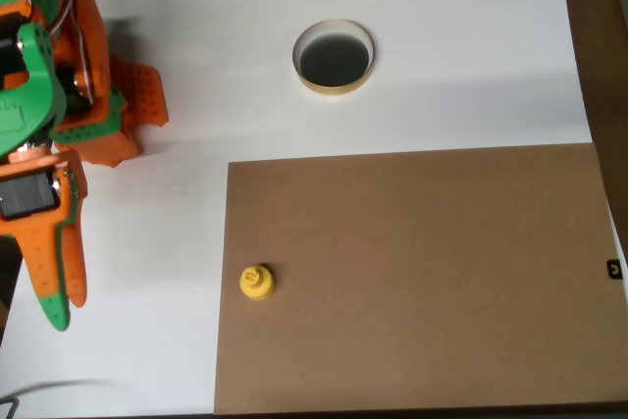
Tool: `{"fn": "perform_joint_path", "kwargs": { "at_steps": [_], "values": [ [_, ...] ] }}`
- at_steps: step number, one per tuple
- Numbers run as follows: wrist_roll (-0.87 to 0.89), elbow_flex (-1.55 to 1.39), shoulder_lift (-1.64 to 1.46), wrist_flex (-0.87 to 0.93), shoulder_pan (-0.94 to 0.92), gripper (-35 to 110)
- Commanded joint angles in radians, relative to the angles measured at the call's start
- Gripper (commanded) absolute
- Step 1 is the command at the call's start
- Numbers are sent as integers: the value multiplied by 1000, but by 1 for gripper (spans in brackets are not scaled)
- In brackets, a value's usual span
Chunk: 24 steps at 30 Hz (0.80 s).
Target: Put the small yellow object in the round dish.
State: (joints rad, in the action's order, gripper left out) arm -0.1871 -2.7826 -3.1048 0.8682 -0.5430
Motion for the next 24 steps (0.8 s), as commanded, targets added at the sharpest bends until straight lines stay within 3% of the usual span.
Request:
{"fn": "perform_joint_path", "kwargs": {
  "at_steps": [1, 24],
  "values": [
    [-14, 118, 87, 25, 31, 20],
    [-14, 439, 658, 124, 219, 20]
  ]
}}
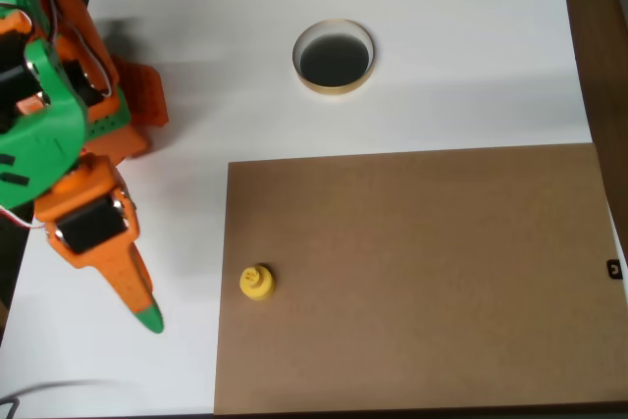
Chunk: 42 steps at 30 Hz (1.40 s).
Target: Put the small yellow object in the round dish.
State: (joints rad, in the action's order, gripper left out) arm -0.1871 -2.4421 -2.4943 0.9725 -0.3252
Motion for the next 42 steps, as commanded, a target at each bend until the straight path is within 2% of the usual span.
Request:
{"fn": "perform_joint_path", "kwargs": {
  "at_steps": [1, 13, 23, 42],
  "values": [
    [-14, 109, 72, 23, 6, 20],
    [12, 236, 287, 83, 77, 24],
    [77, 327, 436, 153, 229, 25],
    [120, 377, 672, 106, 310, 23]
  ]
}}
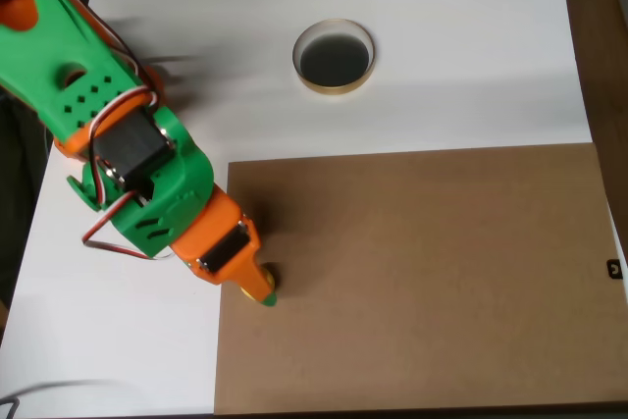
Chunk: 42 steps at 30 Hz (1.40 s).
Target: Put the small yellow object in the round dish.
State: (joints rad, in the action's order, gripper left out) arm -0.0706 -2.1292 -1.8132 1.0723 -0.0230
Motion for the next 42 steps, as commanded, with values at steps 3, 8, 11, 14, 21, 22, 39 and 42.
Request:
{"fn": "perform_joint_path", "kwargs": {
  "at_steps": [3, 8, 11, 14, 21, 22, 39, 42],
  "values": [
    [6, 75, 18, -8, 14, 23],
    [8, 97, 86, -40, 11, 21],
    [8, 104, 123, -60, 6, 21],
    [8, 110, 143, -71, 0, 21],
    [9, 126, 155, -74, -11, 13],
    [9, 127, 155, -74, -12, 12],
    [-54, 144, -49, 58, 72, 0],
    [-74, 146, -101, 92, 124, 0]
  ]
}}
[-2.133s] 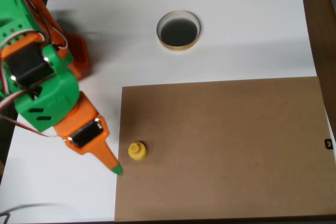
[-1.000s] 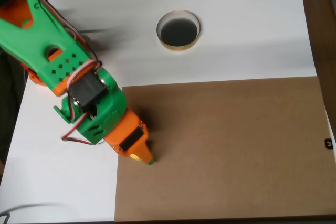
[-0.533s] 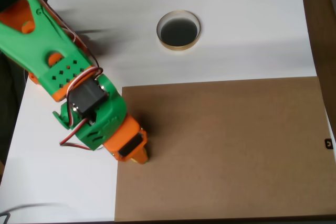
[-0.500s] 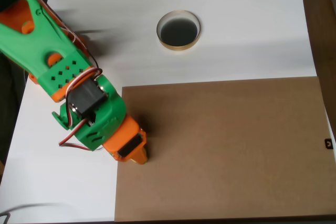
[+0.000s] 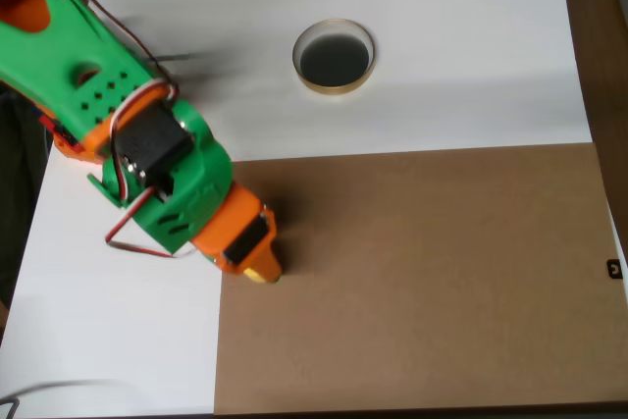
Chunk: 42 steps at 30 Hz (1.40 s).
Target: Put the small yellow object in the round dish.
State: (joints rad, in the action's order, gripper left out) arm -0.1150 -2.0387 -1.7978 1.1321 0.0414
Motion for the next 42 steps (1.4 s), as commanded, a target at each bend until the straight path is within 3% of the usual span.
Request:
{"fn": "perform_joint_path", "kwargs": {
  "at_steps": [1, 22, 42],
  "values": [
    [-34, 58, -132, 44, 80, 0],
    [-94, 72, -273, 216, 611, 0],
    [34, 57, -150, 94, 1048, 0]
  ]
}}
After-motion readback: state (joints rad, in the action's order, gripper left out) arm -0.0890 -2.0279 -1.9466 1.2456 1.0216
